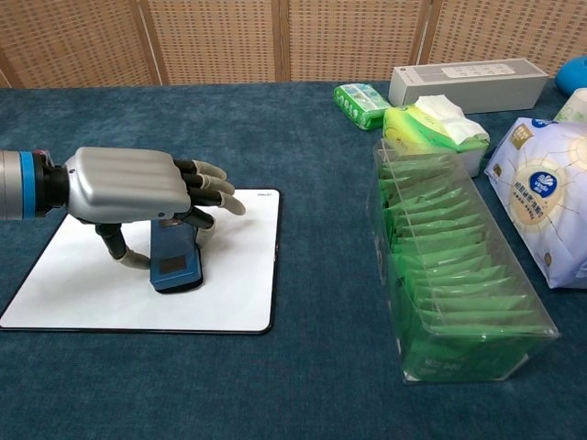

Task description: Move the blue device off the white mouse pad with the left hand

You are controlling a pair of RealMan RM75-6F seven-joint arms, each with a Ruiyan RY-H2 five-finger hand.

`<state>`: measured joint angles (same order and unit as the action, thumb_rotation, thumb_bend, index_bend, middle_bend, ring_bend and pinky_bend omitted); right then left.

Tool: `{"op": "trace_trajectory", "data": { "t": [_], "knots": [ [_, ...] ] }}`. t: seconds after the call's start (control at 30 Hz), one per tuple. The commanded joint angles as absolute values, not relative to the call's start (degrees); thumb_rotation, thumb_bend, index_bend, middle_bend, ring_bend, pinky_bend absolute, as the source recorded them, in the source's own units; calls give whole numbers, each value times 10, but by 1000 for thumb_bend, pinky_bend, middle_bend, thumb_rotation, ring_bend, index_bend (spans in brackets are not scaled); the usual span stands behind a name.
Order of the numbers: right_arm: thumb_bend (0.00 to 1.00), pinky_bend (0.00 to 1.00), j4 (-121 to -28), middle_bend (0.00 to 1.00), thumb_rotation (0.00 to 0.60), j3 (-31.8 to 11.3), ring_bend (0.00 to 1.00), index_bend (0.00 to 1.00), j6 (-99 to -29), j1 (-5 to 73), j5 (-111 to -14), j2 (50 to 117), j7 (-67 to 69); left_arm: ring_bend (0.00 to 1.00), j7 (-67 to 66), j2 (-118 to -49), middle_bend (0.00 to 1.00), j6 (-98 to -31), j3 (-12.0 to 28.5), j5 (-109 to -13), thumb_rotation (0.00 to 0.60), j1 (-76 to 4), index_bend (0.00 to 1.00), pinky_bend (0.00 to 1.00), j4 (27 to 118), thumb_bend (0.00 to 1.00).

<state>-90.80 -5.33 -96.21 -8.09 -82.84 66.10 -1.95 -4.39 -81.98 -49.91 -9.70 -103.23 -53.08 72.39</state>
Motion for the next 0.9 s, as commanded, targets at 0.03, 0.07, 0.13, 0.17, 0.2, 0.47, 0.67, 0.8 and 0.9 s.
{"op": "trace_trajectory", "data": {
  "t": [0.03,0.07,0.13,0.17,0.2,0.47,0.67,0.8,0.9],
  "knots": [
    [308,246,-908,229,600,-53,129,255,-962,-81,-829,661,-19,0,-44,-819,114,-499,-97,-1031,600,-529,669,0,724,343],
    [309,246,-907,229,600,-53,129,255,-961,-80,-829,662,-19,0,-44,-818,114,-499,-97,-1029,600,-528,670,0,723,344],
    [309,246,-907,229,600,-53,129,256,-961,-80,-829,662,-19,0,-45,-815,114,-500,-97,-1026,600,-526,670,0,721,344],
    [309,246,-907,229,600,-54,129,257,-961,-80,-830,662,-20,0,-46,-812,114,-501,-96,-1022,600,-524,670,0,718,344],
    [310,246,-907,229,600,-54,129,257,-960,-79,-830,662,-20,0,-45,-810,114,-502,-95,-1020,600,-523,670,0,717,344],
    [310,246,-905,229,600,-54,129,256,-955,-77,-830,665,-21,0,-48,-794,113,-501,-98,-1012,600,-515,671,0,710,343],
    [310,246,-905,229,600,-53,129,256,-956,-78,-830,665,-19,0,-48,-797,114,-502,-100,-1013,600,-512,671,0,712,343],
    [311,246,-905,229,600,-53,129,255,-961,-81,-830,663,-17,0,-48,-801,114,-501,-103,-1021,600,-513,671,0,716,343],
    [311,247,-906,229,600,-53,129,255,-964,-83,-830,661,-16,0,-44,-804,114,-507,-104,-1028,600,-514,671,0,723,343]
  ]
}}
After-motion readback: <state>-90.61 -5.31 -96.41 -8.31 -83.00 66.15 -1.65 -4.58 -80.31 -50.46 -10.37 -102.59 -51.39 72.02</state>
